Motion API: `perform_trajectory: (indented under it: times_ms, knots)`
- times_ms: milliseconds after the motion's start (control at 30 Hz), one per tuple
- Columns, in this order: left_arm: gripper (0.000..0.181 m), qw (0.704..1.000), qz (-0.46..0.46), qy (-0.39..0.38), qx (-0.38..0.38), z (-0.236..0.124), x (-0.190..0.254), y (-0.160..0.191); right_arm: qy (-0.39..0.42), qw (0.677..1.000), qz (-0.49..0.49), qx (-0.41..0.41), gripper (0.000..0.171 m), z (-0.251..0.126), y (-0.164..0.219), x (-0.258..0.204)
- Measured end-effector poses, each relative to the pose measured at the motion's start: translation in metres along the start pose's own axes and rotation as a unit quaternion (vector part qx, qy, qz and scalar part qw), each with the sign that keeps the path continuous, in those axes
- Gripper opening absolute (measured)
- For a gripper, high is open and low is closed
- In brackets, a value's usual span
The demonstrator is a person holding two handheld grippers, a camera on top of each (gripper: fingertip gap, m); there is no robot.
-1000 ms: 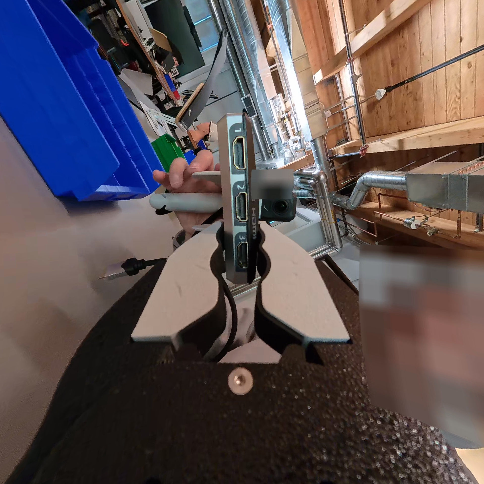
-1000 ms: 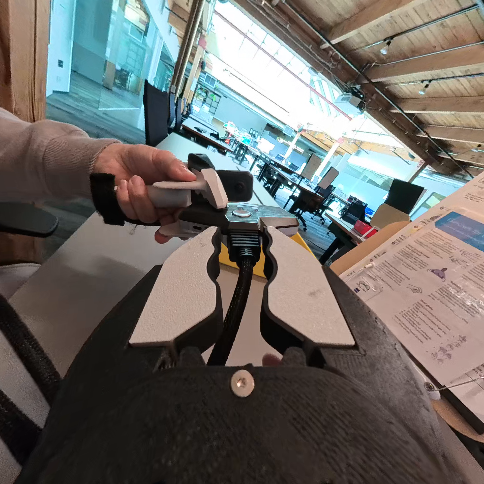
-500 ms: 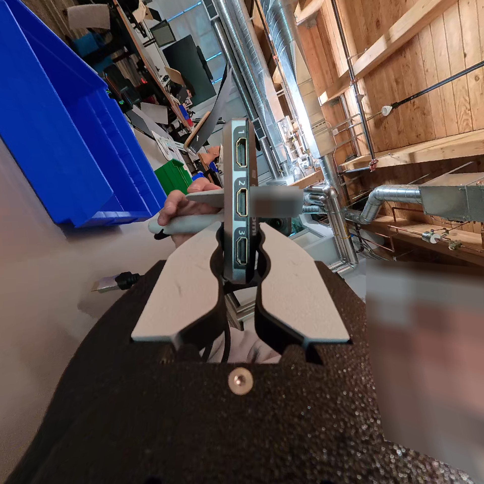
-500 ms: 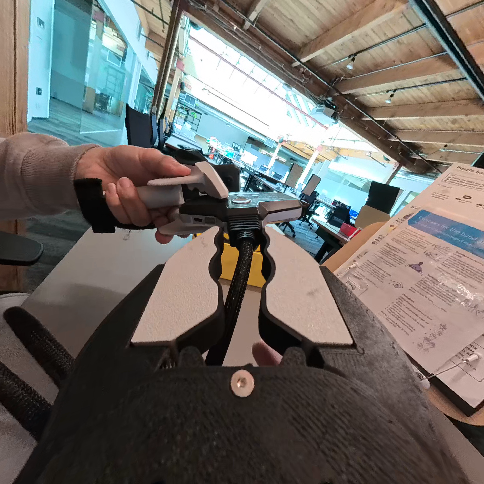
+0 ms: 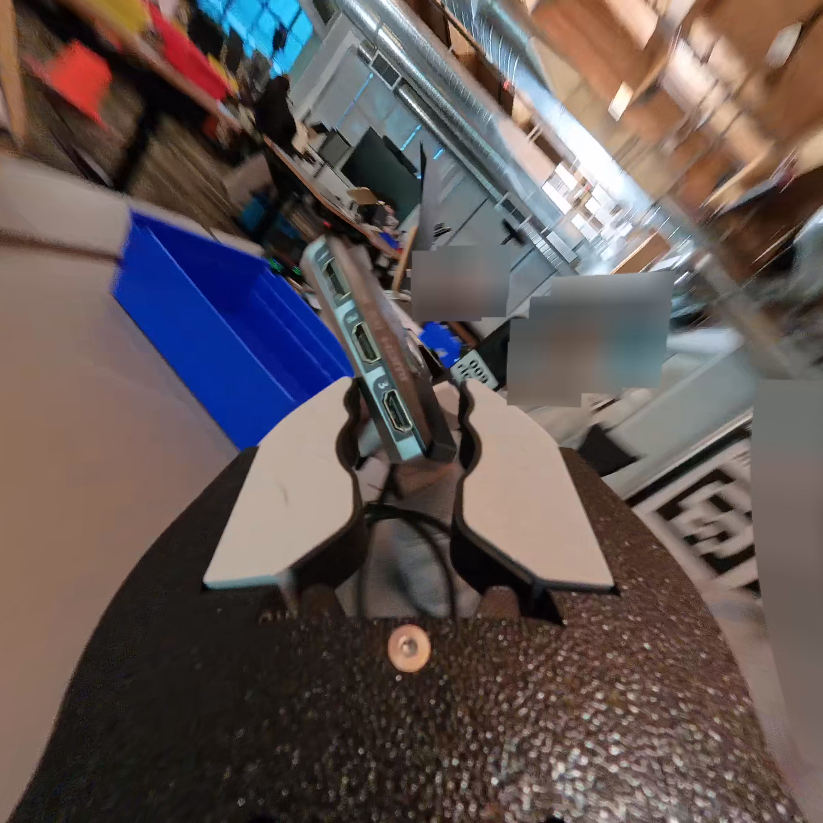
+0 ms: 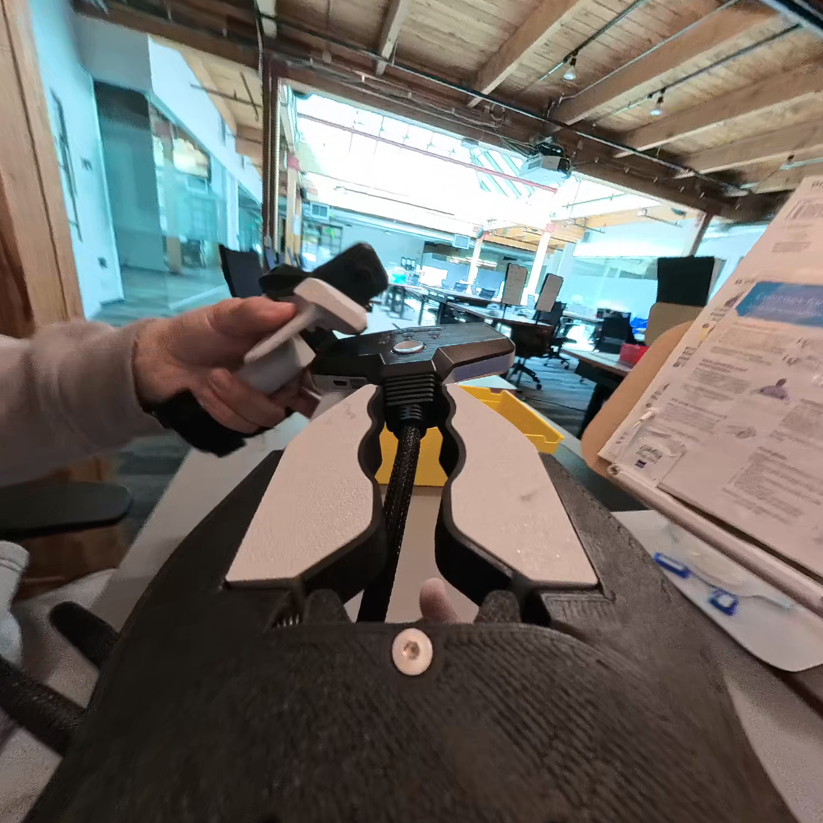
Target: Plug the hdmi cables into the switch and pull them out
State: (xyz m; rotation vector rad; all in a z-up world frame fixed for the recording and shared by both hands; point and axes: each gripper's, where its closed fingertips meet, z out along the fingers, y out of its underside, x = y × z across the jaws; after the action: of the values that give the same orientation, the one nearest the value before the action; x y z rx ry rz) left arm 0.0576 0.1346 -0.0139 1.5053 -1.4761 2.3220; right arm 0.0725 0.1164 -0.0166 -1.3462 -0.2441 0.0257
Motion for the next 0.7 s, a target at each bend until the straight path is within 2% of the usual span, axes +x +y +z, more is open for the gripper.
perform_trajectory:
  times_ms: [67,100,167,200,233,300,333,367,400,433,500,567,600,700]
  knots:
    - [0.047,0.987,0.157,-0.035,-0.001,-0.009,0.006,-0.007,-0.011,0.999,0.046,0.014,0.023,-0.004,-0.002,0.003]
    - [0.048,0.969,0.239,-0.056,0.000,-0.014,0.009,-0.011,-0.015,0.998,0.065,0.021,0.023,-0.007,-0.003,0.006]
    - [0.057,0.911,0.398,-0.105,-0.003,-0.026,0.014,-0.019,-0.020,0.994,0.106,0.030,0.023,-0.012,-0.003,0.012]
    - [0.059,0.863,0.485,-0.142,-0.017,-0.032,0.012,-0.021,-0.031,0.991,0.124,0.038,0.023,-0.013,-0.004,0.012]
    - [0.065,0.800,0.571,-0.182,-0.034,-0.037,0.007,-0.024,-0.040,0.987,0.147,0.044,0.022,-0.014,-0.004,0.013]
    - [0.069,0.649,0.722,-0.233,-0.059,-0.043,0.001,-0.025,-0.072,0.980,0.180,0.038,0.022,-0.013,-0.001,0.007]
    - [0.067,0.570,0.781,-0.243,-0.078,-0.043,-0.003,-0.020,-0.080,0.979,0.183,0.035,0.022,-0.011,0.001,0.004]
    - [0.066,0.504,0.820,-0.250,-0.103,-0.041,-0.009,-0.014,-0.085,0.977,0.193,0.031,0.022,-0.008,0.003,0.002]
    - [0.067,0.462,0.840,-0.255,-0.131,-0.038,-0.018,-0.007,-0.104,0.973,0.204,0.028,0.022,-0.005,0.005,-0.004]
    - [0.067,0.439,0.847,-0.256,-0.153,-0.035,-0.027,-0.001,-0.126,0.969,0.212,0.030,0.022,-0.003,0.005,-0.010]
    - [0.060,0.409,0.863,-0.263,-0.138,-0.029,-0.031,0.002,-0.141,0.964,0.227,0.015,0.022,0.003,0.011,-0.018]
    - [0.035,0.420,0.867,-0.247,-0.104,-0.025,-0.027,0.006,-0.154,0.963,0.220,-0.015,0.022,0.008,0.023,-0.027]
    - [0.028,0.426,0.868,-0.238,-0.096,-0.023,-0.026,0.009,-0.152,0.964,0.219,-0.023,0.022,0.011,0.027,-0.030]
    - [0.026,0.418,0.872,-0.240,-0.089,-0.024,-0.030,0.011,-0.148,0.969,0.198,-0.019,0.022,0.011,0.030,-0.031]
